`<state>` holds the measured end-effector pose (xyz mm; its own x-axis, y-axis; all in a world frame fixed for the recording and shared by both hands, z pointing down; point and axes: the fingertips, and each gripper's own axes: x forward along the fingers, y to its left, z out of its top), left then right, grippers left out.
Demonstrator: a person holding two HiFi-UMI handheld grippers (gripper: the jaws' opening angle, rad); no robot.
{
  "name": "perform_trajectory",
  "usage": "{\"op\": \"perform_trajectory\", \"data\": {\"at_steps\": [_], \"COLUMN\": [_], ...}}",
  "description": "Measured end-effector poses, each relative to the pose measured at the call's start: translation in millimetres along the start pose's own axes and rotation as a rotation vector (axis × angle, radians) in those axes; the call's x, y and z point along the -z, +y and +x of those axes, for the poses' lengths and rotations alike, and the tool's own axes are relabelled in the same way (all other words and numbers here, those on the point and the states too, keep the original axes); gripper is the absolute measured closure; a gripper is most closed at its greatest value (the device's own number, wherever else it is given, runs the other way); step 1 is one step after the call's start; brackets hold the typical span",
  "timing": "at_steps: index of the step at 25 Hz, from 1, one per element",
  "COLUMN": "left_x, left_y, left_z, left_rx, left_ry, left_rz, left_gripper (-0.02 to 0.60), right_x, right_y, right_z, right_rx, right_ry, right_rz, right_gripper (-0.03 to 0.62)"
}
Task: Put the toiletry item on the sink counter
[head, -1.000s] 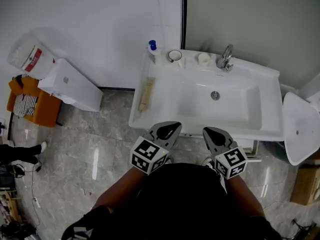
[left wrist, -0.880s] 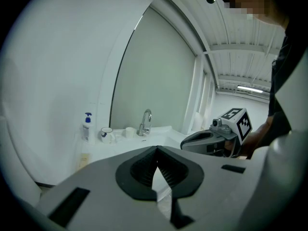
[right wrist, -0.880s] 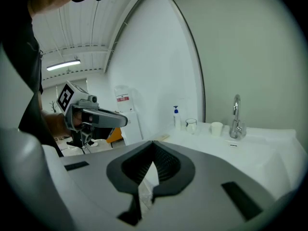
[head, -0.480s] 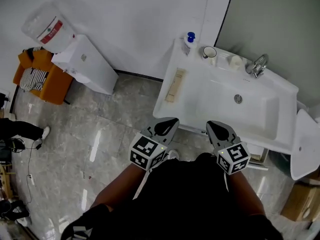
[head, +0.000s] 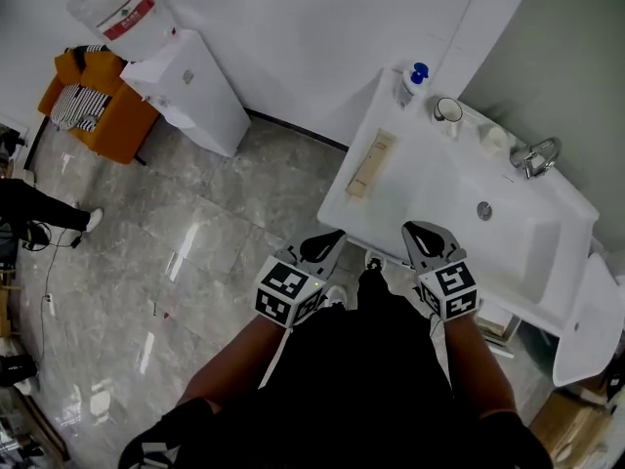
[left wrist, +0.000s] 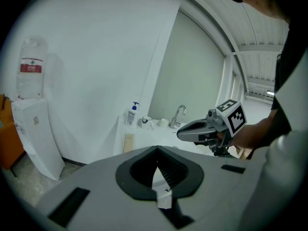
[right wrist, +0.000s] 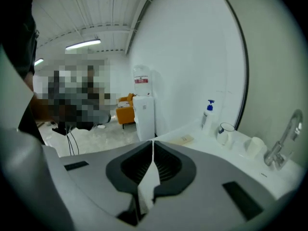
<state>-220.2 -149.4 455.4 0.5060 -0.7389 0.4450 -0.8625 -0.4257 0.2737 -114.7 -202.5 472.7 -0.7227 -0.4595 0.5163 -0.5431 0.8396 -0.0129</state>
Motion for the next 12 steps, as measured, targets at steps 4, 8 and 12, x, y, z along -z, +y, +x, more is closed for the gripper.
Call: {"op": "perform_trajectory", "data": {"at_steps": [4,8,12], "left_x": [3.6,8.2,13.6], "left_y": [22.1,42.7,63.4], "left_z": [11.7,23.7,26.2], "left_rx": [-0.06,-0.119,-0.173], "left_ry": [0.015,0.03,0.027], "left_rz": [-0.024,-0.063,-0.129], "left_gripper": [0.581,0.581,0.581], "right_x": [12.2,29.2,46.2], "right_y": [-15.5,-38.5,-49.1], "right_z": [41.4,78.5,122.7], "right_rx": [-0.048,-0.066,-0.14], "right_ry": [0.106,0.221,0.294], "right_rz": [-0.195,-0.384,-0.554], "right_gripper": [0.588,0.587,0.586]}}
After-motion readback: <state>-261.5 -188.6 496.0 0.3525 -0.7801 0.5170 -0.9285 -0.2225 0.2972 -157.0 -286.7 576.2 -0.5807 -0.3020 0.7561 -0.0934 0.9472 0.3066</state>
